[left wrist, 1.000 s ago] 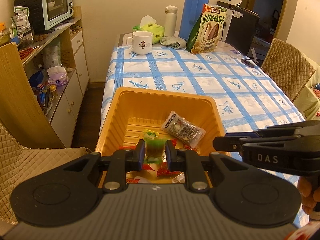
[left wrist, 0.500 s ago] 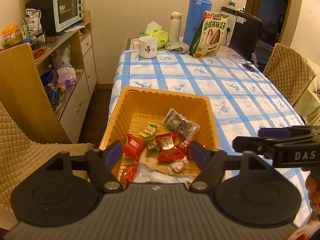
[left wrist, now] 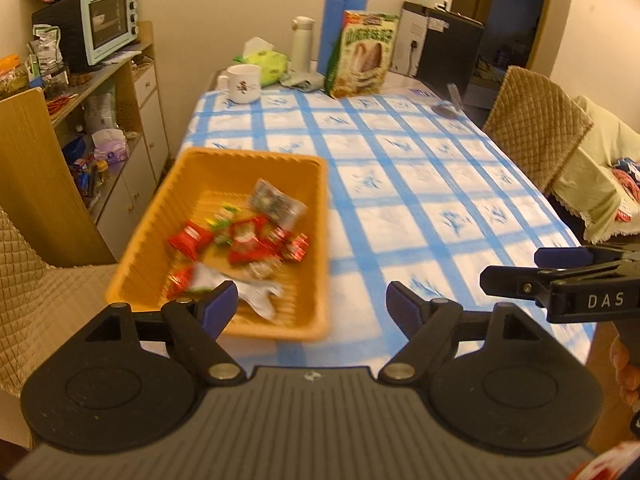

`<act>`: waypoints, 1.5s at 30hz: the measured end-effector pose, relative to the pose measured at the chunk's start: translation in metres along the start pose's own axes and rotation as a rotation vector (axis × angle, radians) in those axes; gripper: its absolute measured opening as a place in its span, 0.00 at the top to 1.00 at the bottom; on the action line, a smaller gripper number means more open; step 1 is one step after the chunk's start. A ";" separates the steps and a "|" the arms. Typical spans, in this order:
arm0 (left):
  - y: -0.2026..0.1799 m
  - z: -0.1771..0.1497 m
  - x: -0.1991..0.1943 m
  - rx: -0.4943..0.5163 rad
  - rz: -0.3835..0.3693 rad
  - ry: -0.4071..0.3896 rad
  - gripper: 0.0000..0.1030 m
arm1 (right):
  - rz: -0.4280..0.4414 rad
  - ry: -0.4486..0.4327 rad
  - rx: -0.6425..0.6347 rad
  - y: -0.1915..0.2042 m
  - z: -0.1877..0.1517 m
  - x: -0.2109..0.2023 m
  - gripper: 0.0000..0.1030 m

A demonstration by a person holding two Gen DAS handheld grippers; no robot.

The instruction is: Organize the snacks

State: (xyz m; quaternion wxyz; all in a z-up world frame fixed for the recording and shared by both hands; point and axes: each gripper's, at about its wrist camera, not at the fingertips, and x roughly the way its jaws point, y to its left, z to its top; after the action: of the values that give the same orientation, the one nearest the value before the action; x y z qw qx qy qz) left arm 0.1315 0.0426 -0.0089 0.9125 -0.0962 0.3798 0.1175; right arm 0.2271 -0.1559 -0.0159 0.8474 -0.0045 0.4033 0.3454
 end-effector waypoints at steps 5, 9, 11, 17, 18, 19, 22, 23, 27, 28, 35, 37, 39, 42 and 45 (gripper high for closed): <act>-0.029 -0.020 -0.009 0.005 -0.006 0.032 0.22 | -0.029 0.026 -0.003 -0.018 -0.027 -0.024 0.07; -0.052 -0.035 -0.017 0.022 -0.012 0.048 0.22 | -0.045 0.039 0.017 -0.032 -0.047 -0.042 0.07; -0.062 -0.042 -0.021 0.029 -0.018 0.054 0.22 | -0.054 0.045 0.027 -0.038 -0.056 -0.051 0.07; -0.087 -0.060 -0.037 0.045 -0.032 0.060 0.22 | -0.067 0.043 0.046 -0.049 -0.078 -0.076 0.07; -0.090 -0.063 -0.039 0.046 -0.032 0.060 0.22 | -0.068 0.042 0.048 -0.050 -0.081 -0.080 0.07; -0.093 -0.065 -0.042 0.048 -0.032 0.059 0.22 | -0.068 0.041 0.049 -0.051 -0.083 -0.083 0.07; -0.099 -0.073 -0.049 0.050 -0.033 0.057 0.22 | -0.070 0.037 0.049 -0.053 -0.090 -0.092 0.07; -0.100 -0.075 -0.052 0.051 -0.033 0.056 0.22 | -0.071 0.036 0.049 -0.053 -0.093 -0.095 0.07; -0.106 -0.082 -0.059 0.056 -0.037 0.054 0.22 | -0.073 0.035 0.049 -0.053 -0.100 -0.103 0.07; -0.107 -0.083 -0.060 0.057 -0.038 0.053 0.22 | -0.073 0.035 0.049 -0.054 -0.102 -0.105 0.07; -0.113 -0.090 -0.070 0.057 -0.044 0.041 0.22 | -0.073 0.026 0.040 -0.052 -0.109 -0.114 0.07; -0.113 -0.090 -0.071 0.056 -0.044 0.041 0.22 | -0.074 0.023 0.037 -0.052 -0.110 -0.117 0.07; -0.113 -0.090 -0.071 0.057 -0.046 0.041 0.22 | -0.075 0.021 0.033 -0.052 -0.111 -0.118 0.07; -0.114 -0.092 -0.073 0.057 -0.046 0.039 0.22 | -0.075 0.020 0.033 -0.052 -0.112 -0.119 0.07; -0.115 -0.093 -0.074 0.057 -0.046 0.037 0.22 | -0.075 0.020 0.032 -0.052 -0.112 -0.119 0.07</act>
State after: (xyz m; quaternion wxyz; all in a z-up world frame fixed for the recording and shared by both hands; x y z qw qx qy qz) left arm 0.0517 -0.1024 -0.0098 0.9102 -0.0808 0.3974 0.0839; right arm 0.1294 -0.2969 -0.0235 0.8557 -0.0095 0.4165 0.3069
